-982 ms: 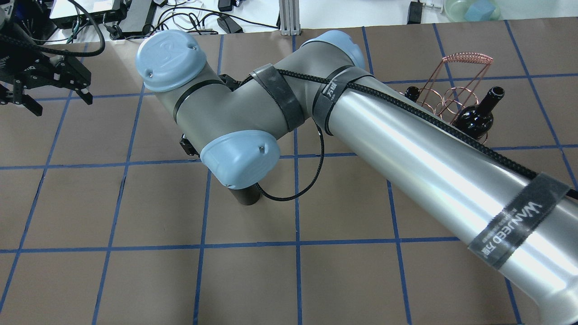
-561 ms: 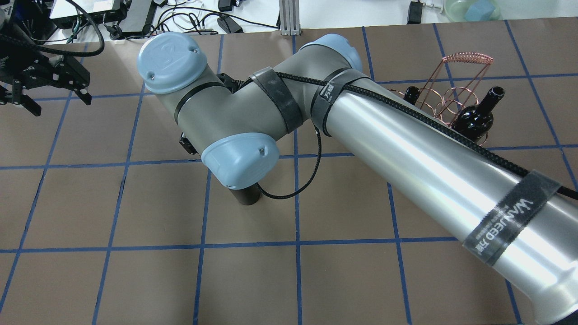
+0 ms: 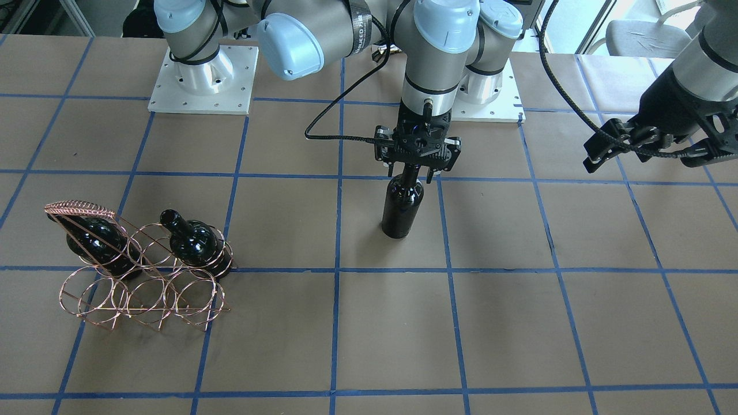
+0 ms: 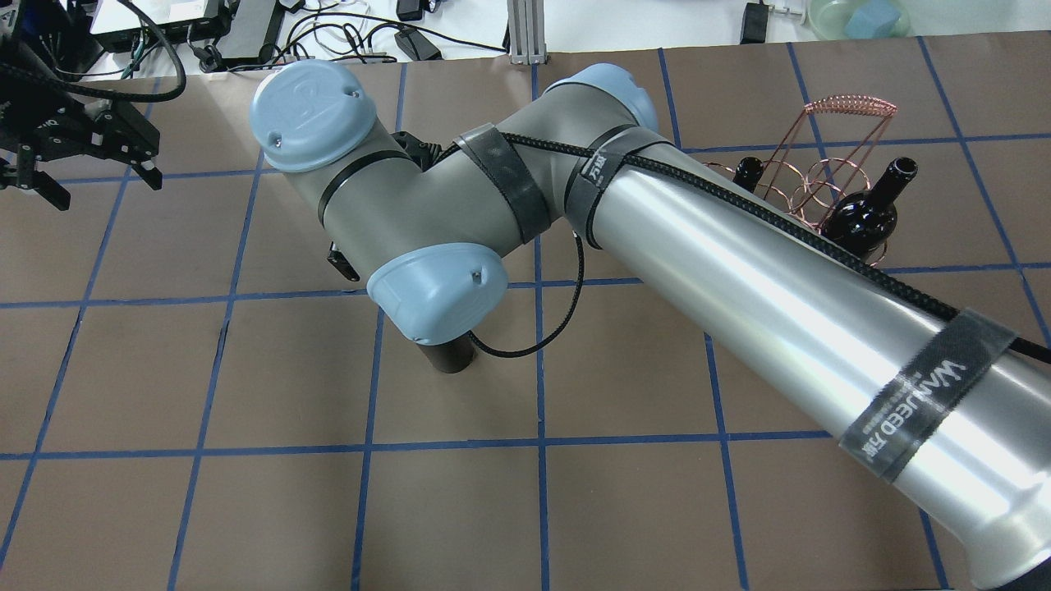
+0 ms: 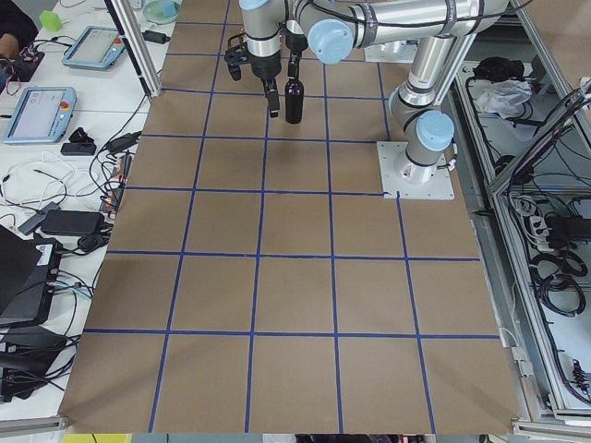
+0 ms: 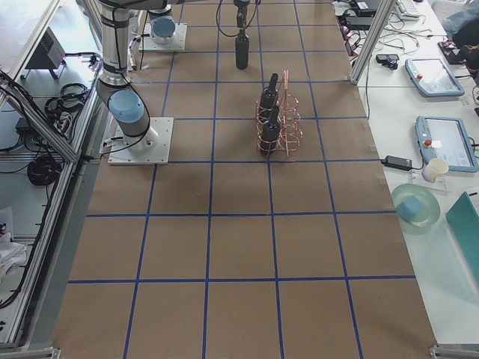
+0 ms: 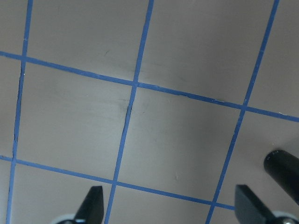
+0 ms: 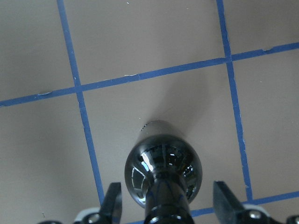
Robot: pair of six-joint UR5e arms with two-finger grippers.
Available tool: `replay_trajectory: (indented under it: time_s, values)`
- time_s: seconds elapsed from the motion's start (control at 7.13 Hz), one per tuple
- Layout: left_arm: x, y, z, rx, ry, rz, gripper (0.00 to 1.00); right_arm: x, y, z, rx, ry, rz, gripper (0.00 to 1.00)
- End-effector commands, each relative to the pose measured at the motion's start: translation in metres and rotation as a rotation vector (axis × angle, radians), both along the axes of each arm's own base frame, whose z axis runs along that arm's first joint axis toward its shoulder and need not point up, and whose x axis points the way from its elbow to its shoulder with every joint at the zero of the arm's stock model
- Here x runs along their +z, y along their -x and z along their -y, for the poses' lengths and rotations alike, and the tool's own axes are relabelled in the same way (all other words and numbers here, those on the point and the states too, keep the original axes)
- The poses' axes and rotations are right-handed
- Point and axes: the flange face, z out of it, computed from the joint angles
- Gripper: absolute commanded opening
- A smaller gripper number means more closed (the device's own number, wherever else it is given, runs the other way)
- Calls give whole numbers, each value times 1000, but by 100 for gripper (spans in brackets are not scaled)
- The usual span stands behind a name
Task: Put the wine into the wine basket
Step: 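Reach the right gripper over the standing bottle and grasp its neck, then lift the bottle with the right gripper and carry it over the rack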
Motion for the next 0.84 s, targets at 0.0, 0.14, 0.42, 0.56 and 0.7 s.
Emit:
replay_trajectory:
  time_s: [0.0,0.14,0.42,0.56,0.7]
  values:
    - [-2,1,1,1,-4,-2,100,2,1,-1,1,3,1,56]
    - [-2,1,1,1,-4,-2,100,2,1,-1,2,3,1,45]
    - [-3,1,0,-1,-7,-1,100,2,2,0,8,2,0,32]
    - [-3,1,0,1,-7,-3,100,2,1,-1,8,1,3,30]
    - [-4,1,1,-1,-7,-1,100,2,2,0,10,1,3,20]
